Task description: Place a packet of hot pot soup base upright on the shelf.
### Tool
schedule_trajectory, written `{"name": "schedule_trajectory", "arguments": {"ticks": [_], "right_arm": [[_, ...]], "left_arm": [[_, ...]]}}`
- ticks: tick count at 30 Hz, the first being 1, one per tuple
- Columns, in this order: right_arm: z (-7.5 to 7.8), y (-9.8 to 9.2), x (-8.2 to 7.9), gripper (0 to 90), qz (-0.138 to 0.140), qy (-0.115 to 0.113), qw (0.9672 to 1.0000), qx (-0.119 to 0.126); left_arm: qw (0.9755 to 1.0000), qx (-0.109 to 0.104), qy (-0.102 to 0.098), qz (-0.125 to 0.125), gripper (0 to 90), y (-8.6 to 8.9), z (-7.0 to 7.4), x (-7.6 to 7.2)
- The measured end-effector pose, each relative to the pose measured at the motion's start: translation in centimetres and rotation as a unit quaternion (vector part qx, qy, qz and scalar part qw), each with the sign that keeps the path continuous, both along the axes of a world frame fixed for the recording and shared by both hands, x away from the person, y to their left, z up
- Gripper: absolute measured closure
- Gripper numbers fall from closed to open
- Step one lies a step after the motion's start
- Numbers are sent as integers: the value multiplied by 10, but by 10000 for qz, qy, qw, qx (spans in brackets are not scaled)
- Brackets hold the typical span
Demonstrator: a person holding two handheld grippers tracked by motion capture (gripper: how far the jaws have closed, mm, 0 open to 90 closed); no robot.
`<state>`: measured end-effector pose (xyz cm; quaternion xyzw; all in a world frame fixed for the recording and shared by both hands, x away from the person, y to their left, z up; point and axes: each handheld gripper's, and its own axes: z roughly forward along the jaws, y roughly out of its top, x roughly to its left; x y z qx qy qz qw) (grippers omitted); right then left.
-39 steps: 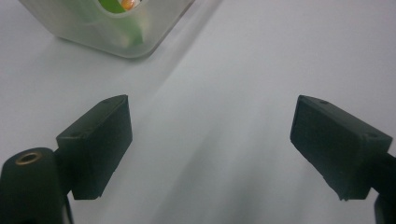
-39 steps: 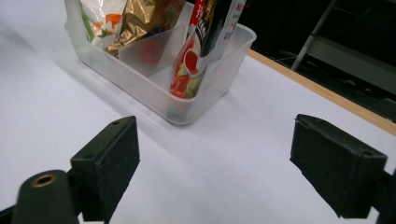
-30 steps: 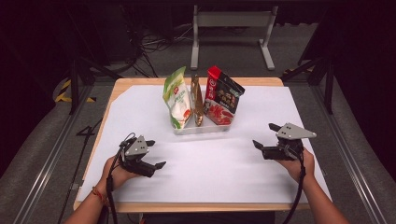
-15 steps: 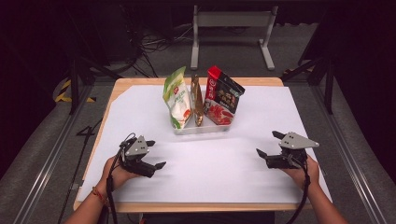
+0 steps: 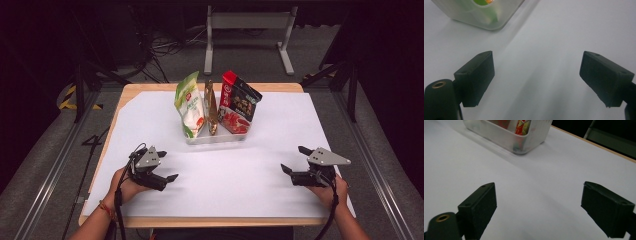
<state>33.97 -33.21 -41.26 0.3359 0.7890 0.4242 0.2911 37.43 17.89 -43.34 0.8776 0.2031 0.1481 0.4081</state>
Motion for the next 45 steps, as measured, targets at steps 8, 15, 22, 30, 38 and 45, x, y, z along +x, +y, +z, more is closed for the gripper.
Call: {"name": "schedule_trajectory", "arguments": {"ticks": [8,15,22,30,38,45], "right_arm": [[-4,-12,-10,134,-135,-22,9999,85],[-6,-21,-16,135,-255,-25,9995,180],[-7,-24,-20,137,-318,-96,9992,215],[-12,-26,-20,134,-387,-98,9987,325],[-10,-22,-22,134,-360,-150,9989,268],[-11,-22,-21,134,-401,-124,9988,255]], "left_arm": [[10000,-39,15,18,125,-2,-1,0],[10000,-51,20,23,126,-1,-1,-1],[10000,-55,-1,39,127,-2,0,0],[10000,-20,8,8,127,-4,-1,-1],[10000,-60,-23,43,128,0,0,-3],[10000,-3,-62,34,127,-1,0,-2]]}}
